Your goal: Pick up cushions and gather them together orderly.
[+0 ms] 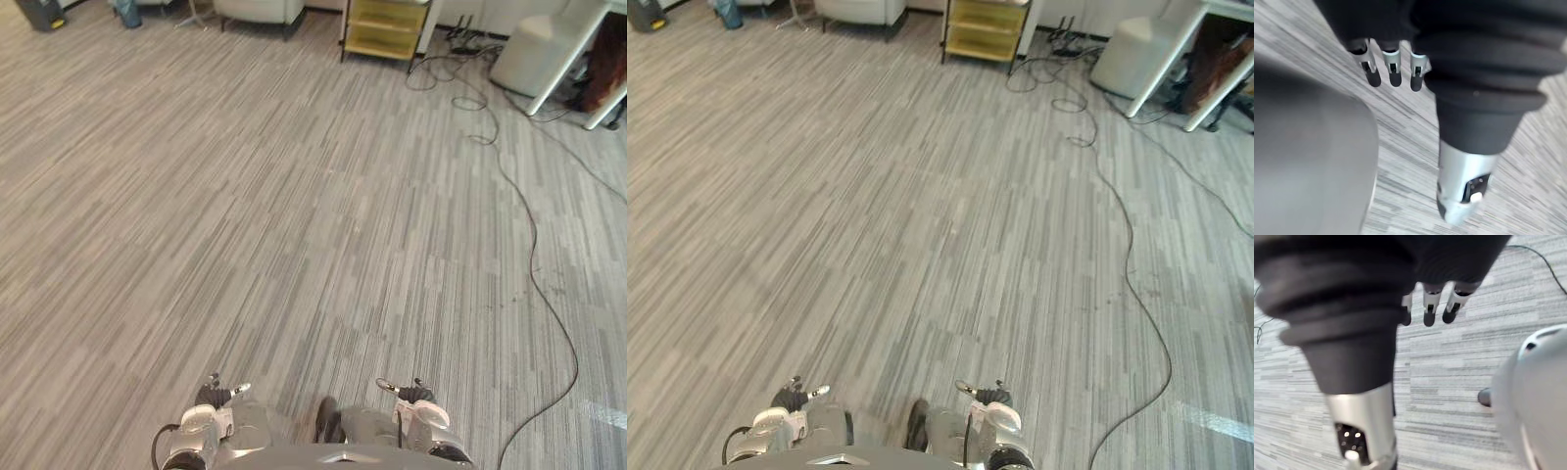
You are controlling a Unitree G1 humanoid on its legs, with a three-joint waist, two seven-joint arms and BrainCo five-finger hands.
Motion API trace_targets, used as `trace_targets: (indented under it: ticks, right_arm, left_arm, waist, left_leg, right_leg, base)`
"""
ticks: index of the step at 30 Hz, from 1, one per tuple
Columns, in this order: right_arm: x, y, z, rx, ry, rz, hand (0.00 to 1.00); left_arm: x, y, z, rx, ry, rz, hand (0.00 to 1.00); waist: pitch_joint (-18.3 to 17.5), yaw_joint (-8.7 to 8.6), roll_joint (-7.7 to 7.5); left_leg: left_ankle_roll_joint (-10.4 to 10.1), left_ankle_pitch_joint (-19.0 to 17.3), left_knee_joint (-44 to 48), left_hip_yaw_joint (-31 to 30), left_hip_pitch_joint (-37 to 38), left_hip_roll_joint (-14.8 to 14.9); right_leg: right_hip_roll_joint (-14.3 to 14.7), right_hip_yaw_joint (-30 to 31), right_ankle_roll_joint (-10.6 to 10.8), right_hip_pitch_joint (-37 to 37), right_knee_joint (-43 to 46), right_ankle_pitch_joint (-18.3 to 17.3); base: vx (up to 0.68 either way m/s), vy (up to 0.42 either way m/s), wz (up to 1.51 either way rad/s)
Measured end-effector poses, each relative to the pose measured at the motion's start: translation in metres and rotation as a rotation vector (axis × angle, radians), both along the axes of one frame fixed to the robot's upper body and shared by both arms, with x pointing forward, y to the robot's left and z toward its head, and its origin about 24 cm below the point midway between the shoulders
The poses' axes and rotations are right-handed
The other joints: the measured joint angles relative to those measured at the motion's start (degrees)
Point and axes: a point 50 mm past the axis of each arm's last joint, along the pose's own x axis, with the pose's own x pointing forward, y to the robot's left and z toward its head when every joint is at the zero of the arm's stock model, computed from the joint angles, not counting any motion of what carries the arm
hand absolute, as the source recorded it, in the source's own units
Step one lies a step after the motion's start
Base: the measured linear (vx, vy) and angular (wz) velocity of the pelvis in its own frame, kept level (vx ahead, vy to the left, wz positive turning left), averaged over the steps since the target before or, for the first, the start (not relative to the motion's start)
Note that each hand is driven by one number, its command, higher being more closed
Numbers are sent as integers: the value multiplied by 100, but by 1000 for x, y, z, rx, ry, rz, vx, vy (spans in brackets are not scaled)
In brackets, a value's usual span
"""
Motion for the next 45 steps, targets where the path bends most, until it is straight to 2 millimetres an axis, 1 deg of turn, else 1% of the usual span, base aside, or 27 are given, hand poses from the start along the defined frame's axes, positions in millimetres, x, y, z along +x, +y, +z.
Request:
trace_targets:
  ticks: [1, 3, 4, 5, 6, 7, 8, 12, 13, 15, 16, 17, 20, 22, 23, 24, 25, 26, 29, 33, 34, 35, 36, 38, 40, 42, 45]
  right_arm:
    - [-1, 2, -1, 4, 5, 3, 0]
    - [-6, 3, -3, 11, 22, 0, 0]
    - [-7, 4, -4, 15, 30, 1, 0]
    - [-9, 5, -5, 20, 36, 3, 0]
    - [-7, 4, -4, 17, 30, 4, 0]
    - [-5, 2, -3, 10, 23, 8, 0]
    - [-4, -3, -1, -3, 11, 7, 0]
    - [4, -6, 4, -18, -31, 6, 0]
    - [4, -7, 4, -20, -30, 5, 0]
    - [6, -10, 5, -28, -34, 6, 0]
    - [2, -11, 4, -24, -21, -8, 0]
    - [1, -14, 4, -24, -20, -25, 0]
    - [-1, -20, 4, -31, -20, -17, 0]
    - [-2, -27, 5, -41, -22, -35, 0]
    - [-1, -28, 5, -42, -23, -35, 0]
    - [-2, -32, 6, -56, -24, -32, 0]
    - [-3, -34, 7, -66, -17, -14, 0]
    - [-4, -34, 6, -66, -13, -16, 0]
    - [-13, -30, 1, -49, 28, -14, 0]
    - [-10, -25, 0, -35, 21, -22, 0]
    - [-8, -22, 1, -31, 12, -23, 0]
    - [-11, -21, 0, -31, 17, -21, 0]
    - [-11, -21, 0, -35, 18, -13, 0]
    - [-9, -6, -2, 2, 20, 1, 0]
    - [-10, -2, -3, 12, 22, 1, 0]
    - [-13, -2, -4, 8, 32, 23, 0]
    - [-6, -4, -1, -15, 16, 58, 0]
  left_arm:
    - [0, 4, 0, 7, 1, 6, 0]
    - [-2, 8, -1, 19, 12, 2, 0]
    - [-3, 11, -1, 29, 19, -10, 0]
    - [-4, 11, -2, 39, 36, -38, 0]
    - [-7, 13, -3, 45, 52, -46, 0]
    - [-10, 14, -5, 46, 71, -47, 0]
    - [-14, 14, -7, 44, 93, -46, 0]
    - [-16, 13, -8, 38, 105, -40, 0]
    - [-17, 12, -8, 37, 108, -41, 0]
    - [-20, 8, -10, 30, 124, -54, 0]
    - [-22, 7, -12, 28, 139, -65, 0]
    - [-24, 7, -13, 30, 146, -66, 0]
    - [-31, 5, -16, 28, 173, -74, 0]
    - [-32, -8, -17, -11, 171, -59, 0]
    - [-32, -10, -17, -18, 168, -53, 0]
    - [-30, -13, -16, -33, 153, -36, 0]
    - [-29, -13, -16, -30, 143, -40, 0]
    - [-27, -13, -15, -30, 136, -40, 0]
    - [-18, -12, -10, -14, 87, -57, 0]
    - [-8, -12, -5, -6, 38, -67, 0]
    - [-5, -13, -4, -7, 30, -69, 0]
    - [-6, -14, -4, -7, 33, -69, 0]
    - [-6, -14, -4, -8, 34, -71, 0]
    - [0, -1, -1, 21, 14, -63, 0]
    - [1, 1, 0, 20, 11, -50, 0]
    - [-5, 0, -3, 14, 38, -47, 0]
    - [-12, 6, -7, 34, 86, -75, 0]
  waist:
    - [-45, 14, -61]
    - [-119, -31, -163]
    - [-116, -50, -215]
    - [-95, -132, -295]
    - [-85, -158, -295]
    - [-63, -177, -270]
    - [-27, -202, -222]
    - [47, -222, -161]
    - [48, -229, -161]
    - [50, -371, -121]
    - [54, -435, -133]
    - [68, -478, -130]
    - [29, -530, 28]
    - [-75, -540, 379]
    - [-74, -531, 430]
    - [-55, -496, 614]
    - [-13, -448, 645]
    - [20, -442, 683]
    - [92, -350, 543]
    - [136, -188, 478]
    - [183, -159, 416]
    - [182, -122, 398]
    - [165, -124, 384]
    - [174, -98, 75]
    - [162, -30, 39]
    - [65, 3, 12]
    - [-22, -186, -86]
  left_leg:
    - [135, -158, 175, 1, -32, -69]
    - [273, -783, 822, 52, -20, -144]
    - [330, -1009, 981, 145, 131, -187]
    - [363, -1245, 1058, 173, 415, -298]
    - [392, -1364, 1064, 177, 655, -344]
    - [417, -1446, 995, 178, 957, -383]
    - [440, -1543, 761, 184, 1455, -411]
    - [347, -1771, 45, 136, 2477, -430]
    - [346, -1771, -35, 132, 2569, -429]
    - [241, -1793, -447, 1, 2882, -397]
    - [96, -1847, -684, -113, 3108, -405]
    - [-35, -1946, -790, -225, 3327, -405]
    - [-98, -2198, -807, -541, 3692, -189]
    - [-120, -2077, 880, -925, 3069, 266]
    - [-129, -1978, 1263, -965, 2890, 334]
    - [-161, -1077, 2761, -1041, 2221, 643]
    - [-219, -680, 3655, -1030, 1860, 893]
    - [-163, -782, 4126, -916, 1661, 1031]
    - [-166, -1321, 4425, -385, 854, 1063]
    - [-249, -1469, 1536, -125, 351, 655]
    - [-258, -726, 52, -259, 395, 393]
    - [-356, -117, -286, -281, 592, 284]
    - [-163, 82, -370, -249, 698, 157]
    - [14, -396, 28, -178, 629, -68]
    - [139, -754, 490, -166, 627, -66]
    - [195, -1344, 741, 58, 958, -118]
    - [363, -1532, 607, 306, 1477, -341]
  right_leg:
    - [-82, 43, 7, -27, 142, 7]
    - [-276, 121, 378, -373, 1361, -6]
    - [-391, 241, 811, -814, 2566, 88]
    - [-506, 366, 1464, -1425, 4271, 395]
    - [-573, 299, 1576, -1732, 5132, 519]
    - [-680, 91, 1408, -1961, 5735, 533]
    - [-833, -306, 876, -2230, 6170, 462]
    - [-929, -1281, 364, -3116, 5141, 162]
    - [-908, -1359, 343, -3159, 4834, 153]
    - [-678, -1485, 344, -3252, 2468, 467]
    - [-573, -1281, 419, -3234, 954, 1056]
    - [-538, -1075, 461, -3195, 336, 1424]
    - [-354, -910, 383, -3230, 881, 1894]
    - [-118, -1146, 151, -3129, 1374, 1712]
    - [-81, -1179, 117, -3075, 1388, 1637]
    - [124, -1235, -4, -2780, 1362, 1386]
    - [292, -1218, -99, -2461, 1207, 1252]
    - [391, -1210, -145, -2206, 1082, 1179]
    - [466, -1101, -121, -1173, 372, 1088]
    - [330, -826, 65, -568, -195, 1125]
    - [132, -723, 306, -396, -226, 951]
    - [55, -678, 404, -290, -218, 825]
    - [-13, -661, 457, -223, -217, 752]
    - [-283, -702, 397, -143, -154, 764]
    - [-358, -673, 417, -44, -42, 780]
    - [-587, -374, 662, -394, 1247, 606]
    - [-1010, -210, 837, -1947, 4609, 669]
  base:
    - [539, 229, -21]
    - [570, 274, -6]
    - [676, 293, 1]
    - [657, 261, 4]
    - [529, 170, 5]
    - [474, 116, -5]
    - [456, 94, -9]
    - [390, -5, -1]
    - [383, -89, 16]
    - [386, -109, 39]
    - [550, -224, 54]
    - [661, -279, 49]
    - [543, -245, 40]
    - [481, -258, 45]
    - [544, -264, 14]
    - [566, -193, -9]
    - [678, -216, -15]
    - [553, -117, -22]
    - [534, -90, -21]
    - [468, 114, -44]
    - [406, 231, -34]
    - [488, 275, -26]
    - [422, 201, -1]
    - [453, 202, 8]
    - [294, 160, -10]
    - [398, 250, -40]
    - [380, 149, -21]
